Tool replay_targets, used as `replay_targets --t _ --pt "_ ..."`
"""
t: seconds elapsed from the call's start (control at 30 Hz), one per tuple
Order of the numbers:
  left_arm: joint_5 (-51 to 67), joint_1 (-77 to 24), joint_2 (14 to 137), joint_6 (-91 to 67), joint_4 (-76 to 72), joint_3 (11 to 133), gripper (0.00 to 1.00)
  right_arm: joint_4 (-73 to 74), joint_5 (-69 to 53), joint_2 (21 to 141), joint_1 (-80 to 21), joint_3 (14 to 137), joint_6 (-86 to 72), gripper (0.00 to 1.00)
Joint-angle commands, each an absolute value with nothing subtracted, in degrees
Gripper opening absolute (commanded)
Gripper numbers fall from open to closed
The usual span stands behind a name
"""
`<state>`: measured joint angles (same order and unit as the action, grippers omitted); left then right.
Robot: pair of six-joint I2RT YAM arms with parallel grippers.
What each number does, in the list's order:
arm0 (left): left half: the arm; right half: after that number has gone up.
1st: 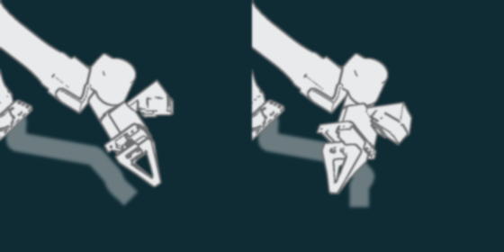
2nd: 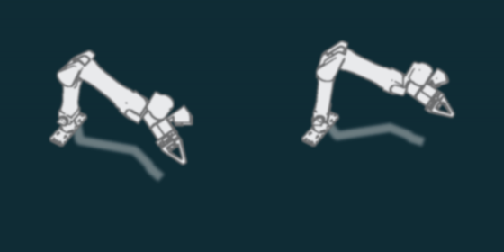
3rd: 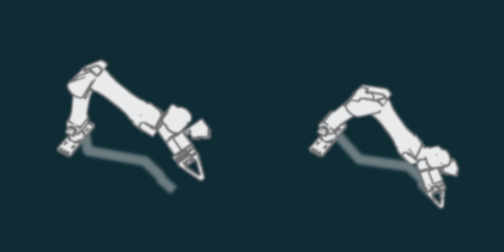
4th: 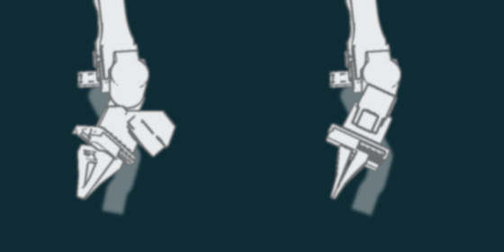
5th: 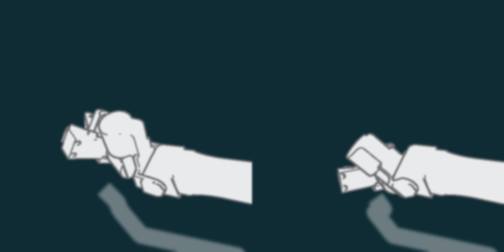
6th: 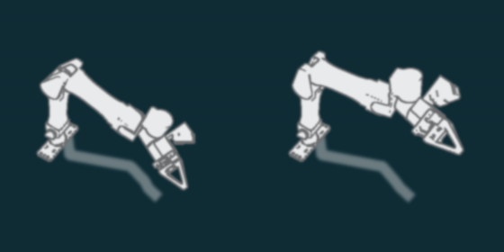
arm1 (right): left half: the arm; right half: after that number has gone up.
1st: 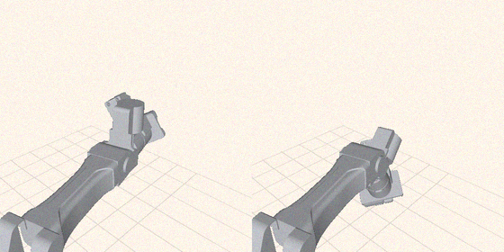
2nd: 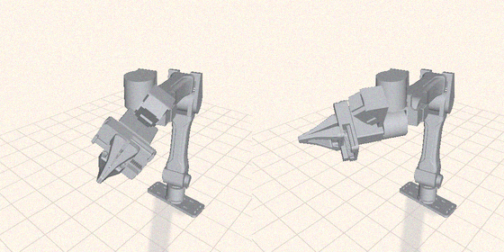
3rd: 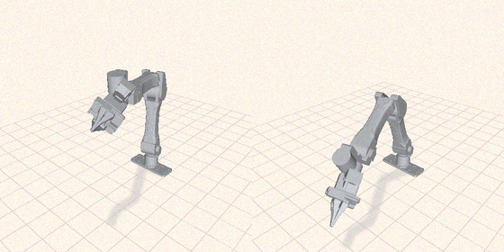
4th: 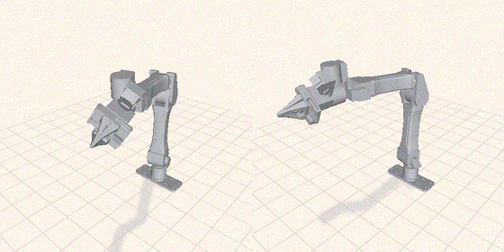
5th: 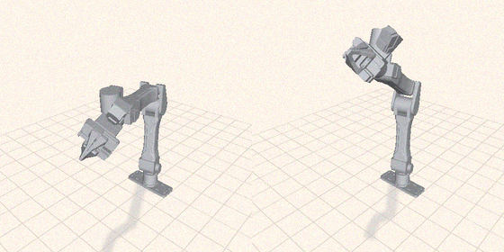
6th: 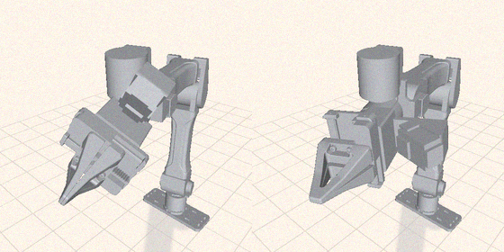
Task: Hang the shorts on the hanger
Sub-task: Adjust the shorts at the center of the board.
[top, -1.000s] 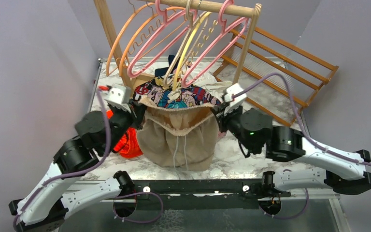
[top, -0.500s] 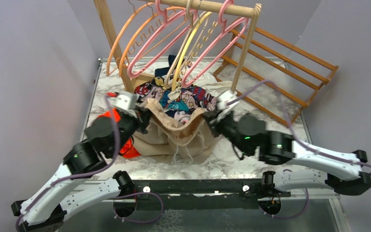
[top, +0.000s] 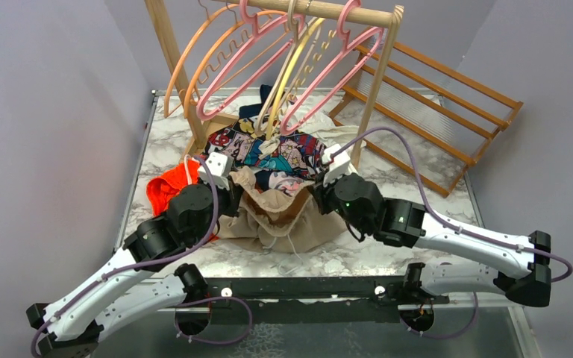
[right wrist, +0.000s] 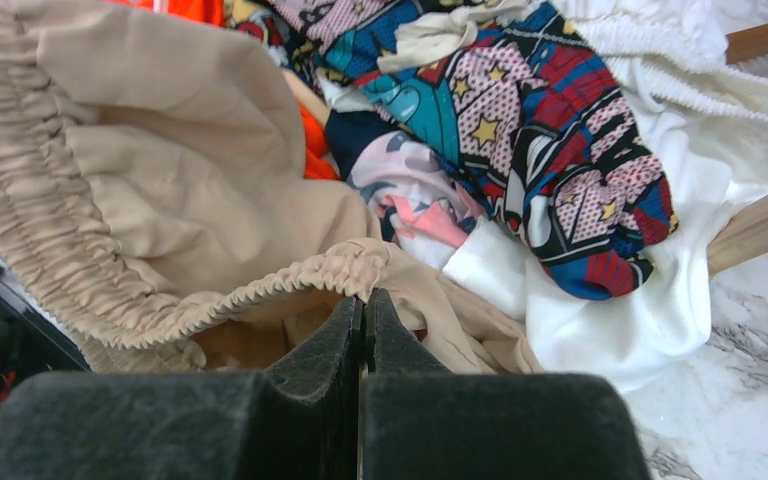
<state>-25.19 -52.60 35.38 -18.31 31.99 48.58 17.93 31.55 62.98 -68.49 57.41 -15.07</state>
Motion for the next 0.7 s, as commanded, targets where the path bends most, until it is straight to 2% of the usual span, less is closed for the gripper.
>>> replay_targets --t 0.0,0.1,0.23,0.43,0.67 --pt "-28.04 -52.39 37.8 -17.81 27.97 53.0 0.0 12.15 26.56 60.61 -65.89 60.85 -17.35 0.01" --pt "-28.76 -52.44 40.99 -17.88 27.89 52.83 0.0 15.4 25.12 63.19 -61.89 61.68 -20.22 0.01" --pt "-27.83 -52.3 43.1 -23.54 27.21 45.7 0.0 14.69 15.65 63.6 -53.21 53.72 -26.96 0.01" --pt "-26.24 -51.56 41.67 -30.09 24.36 35.96 0.0 13.51 14.62 61.47 -52.56 45.99 -30.08 0.01" --pt "-23.98 -47.43 49.09 -27.1 21.78 43.42 0.0 13.14 15.01 61.65 -52.54 50.06 -27.39 0.01"
